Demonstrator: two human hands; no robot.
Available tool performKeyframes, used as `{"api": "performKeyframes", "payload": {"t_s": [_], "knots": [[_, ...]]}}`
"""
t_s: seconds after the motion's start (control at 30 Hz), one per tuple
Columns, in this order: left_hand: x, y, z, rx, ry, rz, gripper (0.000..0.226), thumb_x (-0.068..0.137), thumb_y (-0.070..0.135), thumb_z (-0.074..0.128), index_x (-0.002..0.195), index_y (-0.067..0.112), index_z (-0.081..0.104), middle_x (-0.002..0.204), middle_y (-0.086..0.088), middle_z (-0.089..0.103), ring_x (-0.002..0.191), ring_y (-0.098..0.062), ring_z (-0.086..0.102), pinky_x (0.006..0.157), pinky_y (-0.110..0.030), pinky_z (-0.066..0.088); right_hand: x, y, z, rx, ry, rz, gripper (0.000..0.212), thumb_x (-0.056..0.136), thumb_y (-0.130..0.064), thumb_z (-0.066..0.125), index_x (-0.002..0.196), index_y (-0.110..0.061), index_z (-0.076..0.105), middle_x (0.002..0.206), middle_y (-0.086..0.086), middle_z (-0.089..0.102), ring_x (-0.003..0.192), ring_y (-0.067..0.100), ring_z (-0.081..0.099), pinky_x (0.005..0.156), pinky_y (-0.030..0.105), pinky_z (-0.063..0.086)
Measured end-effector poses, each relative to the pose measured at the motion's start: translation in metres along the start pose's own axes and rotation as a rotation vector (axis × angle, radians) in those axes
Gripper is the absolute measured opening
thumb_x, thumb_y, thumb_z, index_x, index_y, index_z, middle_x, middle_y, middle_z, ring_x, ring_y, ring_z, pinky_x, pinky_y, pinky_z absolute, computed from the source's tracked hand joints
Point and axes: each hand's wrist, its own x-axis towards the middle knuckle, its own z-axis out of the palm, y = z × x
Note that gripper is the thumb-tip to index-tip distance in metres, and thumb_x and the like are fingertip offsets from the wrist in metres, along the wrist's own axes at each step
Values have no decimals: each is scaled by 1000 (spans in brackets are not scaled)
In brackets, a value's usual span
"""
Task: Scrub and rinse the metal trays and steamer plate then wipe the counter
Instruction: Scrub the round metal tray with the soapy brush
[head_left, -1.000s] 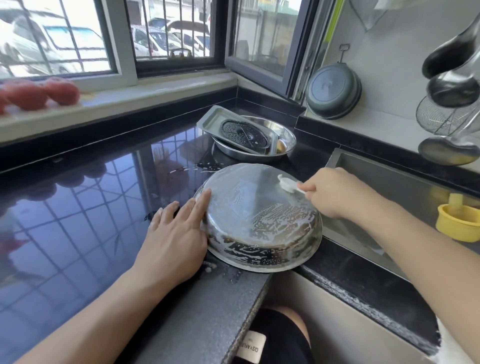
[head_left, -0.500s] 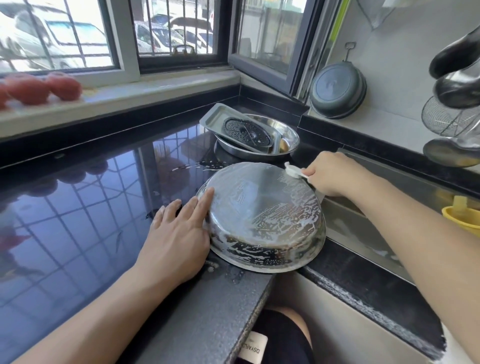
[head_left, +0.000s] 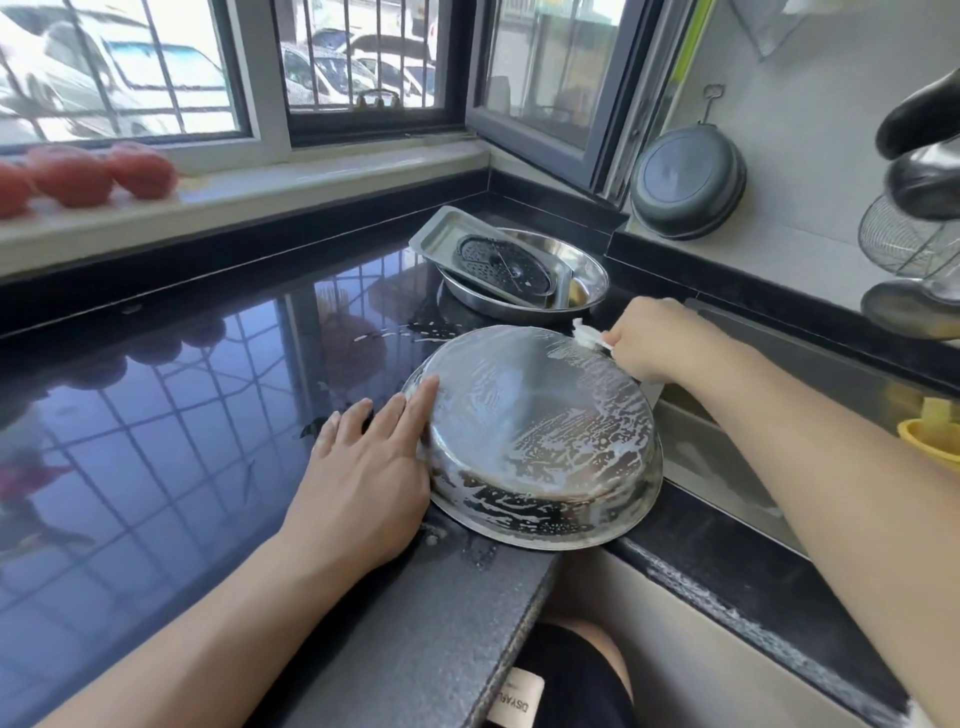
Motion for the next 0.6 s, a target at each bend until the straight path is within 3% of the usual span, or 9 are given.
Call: {"api": "performKeyframes", "payload": {"t_s": [0.07, 0.17, 0.3, 0.43, 0.53, 0.6], "knots": [[0, 1, -1, -11, 1, -4, 77, 90, 31, 13, 163, 38, -11, 170, 15, 18, 154, -33, 21, 126, -48, 19, -1, -3, -1, -8, -29, -55, 40, 95, -13, 50, 127, -28, 69, 117, 8, 64, 90, 27, 62, 79, 36, 55], [1, 1, 0, -3, 0, -16, 78, 89, 30, 13, 162, 39, -12, 170, 16, 18, 154, -32, 20, 126, -47, 18, -3, -8, -6, -10, -75, -155, 40, 100, -12, 50, 127, -35, 69, 131, 4, 64, 117, 28, 59, 99, 43, 53], [1, 2, -1, 3, -2, -16, 75, 91, 32, 12, 162, 39, -12, 171, 15, 17, 154, -31, 20, 126, -48, 18, -4, -14, -6, 98, -129, -204, 34, 98, -19, 60, 128, -33, 69, 115, -2, 71, 104, 25, 66, 94, 39, 56], [0, 2, -2, 5, -5, -14, 75, 91, 32, 12, 162, 39, -13, 171, 15, 16, 154, -31, 19, 126, -47, 17, 0, -16, -6, 45, -37, -138, 40, 94, -17, 54, 124, -38, 71, 116, 3, 69, 95, 28, 66, 84, 39, 58], [0, 3, -2, 2, -2, -18, 75, 92, 32, 11, 162, 39, -14, 170, 15, 17, 154, -31, 19, 126, -47, 17, -4, -30, 0, 112, -131, -265, 35, 95, -19, 59, 124, -34, 71, 115, -1, 73, 99, 26, 69, 89, 41, 58], [1, 3, -2, 3, -10, -19, 75, 91, 32, 11, 162, 39, -15, 170, 15, 16, 155, -31, 19, 126, -47, 17, -2, -32, -4, 95, -74, -231, 35, 96, -20, 57, 124, -35, 71, 117, 4, 71, 94, 29, 68, 84, 42, 59]]}}
